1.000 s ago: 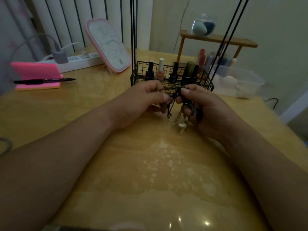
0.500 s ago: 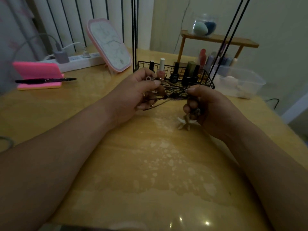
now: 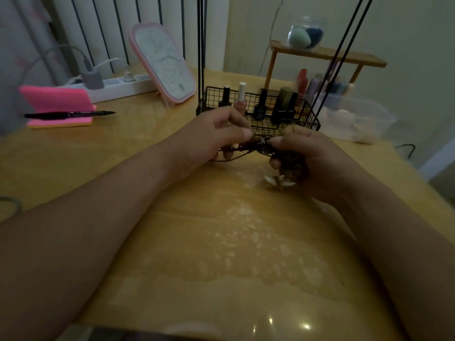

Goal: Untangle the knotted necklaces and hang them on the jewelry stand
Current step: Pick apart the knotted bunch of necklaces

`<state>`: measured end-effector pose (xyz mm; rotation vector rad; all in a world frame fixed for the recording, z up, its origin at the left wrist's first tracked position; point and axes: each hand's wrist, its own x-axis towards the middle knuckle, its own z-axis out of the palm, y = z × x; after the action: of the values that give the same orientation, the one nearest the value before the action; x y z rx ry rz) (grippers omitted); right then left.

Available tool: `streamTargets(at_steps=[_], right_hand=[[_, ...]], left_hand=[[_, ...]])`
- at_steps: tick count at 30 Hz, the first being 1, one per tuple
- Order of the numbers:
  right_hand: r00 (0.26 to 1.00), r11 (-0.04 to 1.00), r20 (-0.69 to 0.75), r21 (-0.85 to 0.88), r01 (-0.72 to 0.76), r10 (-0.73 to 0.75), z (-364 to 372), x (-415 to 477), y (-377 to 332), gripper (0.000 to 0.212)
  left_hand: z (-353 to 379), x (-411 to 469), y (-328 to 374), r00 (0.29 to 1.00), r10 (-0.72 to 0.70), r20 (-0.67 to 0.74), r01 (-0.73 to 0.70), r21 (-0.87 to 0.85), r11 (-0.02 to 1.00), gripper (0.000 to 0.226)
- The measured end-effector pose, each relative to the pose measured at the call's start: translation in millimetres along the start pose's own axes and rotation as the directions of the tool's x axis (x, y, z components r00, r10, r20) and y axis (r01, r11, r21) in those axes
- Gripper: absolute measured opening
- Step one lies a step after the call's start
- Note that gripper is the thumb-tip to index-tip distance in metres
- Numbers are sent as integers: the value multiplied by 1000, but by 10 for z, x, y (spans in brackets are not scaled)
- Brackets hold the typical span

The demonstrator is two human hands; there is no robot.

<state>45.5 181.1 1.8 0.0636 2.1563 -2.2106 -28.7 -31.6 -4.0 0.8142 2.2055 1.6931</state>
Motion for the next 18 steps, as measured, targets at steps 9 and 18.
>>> streamTargets(at_steps=[9,18], right_hand=[[996,997,-84,-70,9,-15,-29,11,10,11],[1000,898,8,-440,26,-25,-34,-43,-15,9]], left_hand=[[4,-1,-55,998,45,33,-49,126,991,15],[1,10,10,988,96,-123,-100,-28,995,13]])
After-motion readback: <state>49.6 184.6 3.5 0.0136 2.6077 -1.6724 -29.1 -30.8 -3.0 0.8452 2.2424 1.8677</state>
